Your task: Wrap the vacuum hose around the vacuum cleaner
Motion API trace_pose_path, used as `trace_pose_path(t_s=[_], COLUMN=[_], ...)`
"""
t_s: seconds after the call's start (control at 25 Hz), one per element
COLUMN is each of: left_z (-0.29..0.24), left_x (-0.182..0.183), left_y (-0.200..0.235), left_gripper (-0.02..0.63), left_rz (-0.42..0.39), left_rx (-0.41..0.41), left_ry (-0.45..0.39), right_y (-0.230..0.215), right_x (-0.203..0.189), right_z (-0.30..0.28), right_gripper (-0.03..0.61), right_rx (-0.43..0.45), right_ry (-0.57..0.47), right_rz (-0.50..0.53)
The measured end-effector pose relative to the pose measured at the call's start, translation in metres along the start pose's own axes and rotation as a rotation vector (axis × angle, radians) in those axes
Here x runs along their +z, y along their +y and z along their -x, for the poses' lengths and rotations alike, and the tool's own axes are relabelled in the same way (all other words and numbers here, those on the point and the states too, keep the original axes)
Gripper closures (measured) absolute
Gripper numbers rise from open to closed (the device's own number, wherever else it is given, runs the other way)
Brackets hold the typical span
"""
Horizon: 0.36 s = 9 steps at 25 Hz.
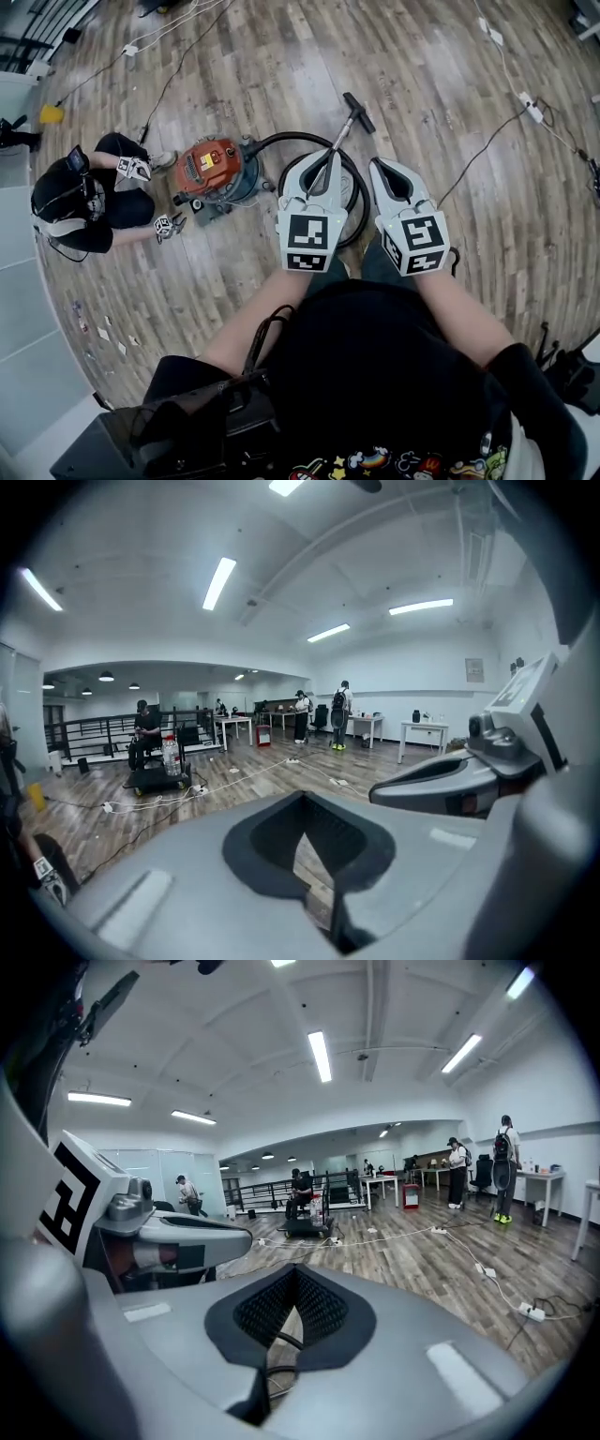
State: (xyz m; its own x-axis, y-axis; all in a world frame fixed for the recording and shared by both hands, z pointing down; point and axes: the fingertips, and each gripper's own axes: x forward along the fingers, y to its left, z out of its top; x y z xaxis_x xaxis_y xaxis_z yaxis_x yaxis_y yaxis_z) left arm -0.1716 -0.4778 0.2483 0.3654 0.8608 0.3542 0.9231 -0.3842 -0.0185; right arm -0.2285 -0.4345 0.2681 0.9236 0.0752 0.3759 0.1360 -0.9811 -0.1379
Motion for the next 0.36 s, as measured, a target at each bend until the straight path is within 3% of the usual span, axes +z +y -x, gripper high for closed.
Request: trace_pose_path(t_s=[0.36], left_z=[-0.001], left_x=[0.022], left_y=[0.005], left_gripper=[0.607], left_rz=[-0.023], left_rx=[0.001], left_ry=[-0.052], right_y=[0.005], right_x=[0.028], right_z=[-0.010], right_gripper=[0.557], right_rx=[-0.005], right_ry=[-0.057], right_rz=[0.027])
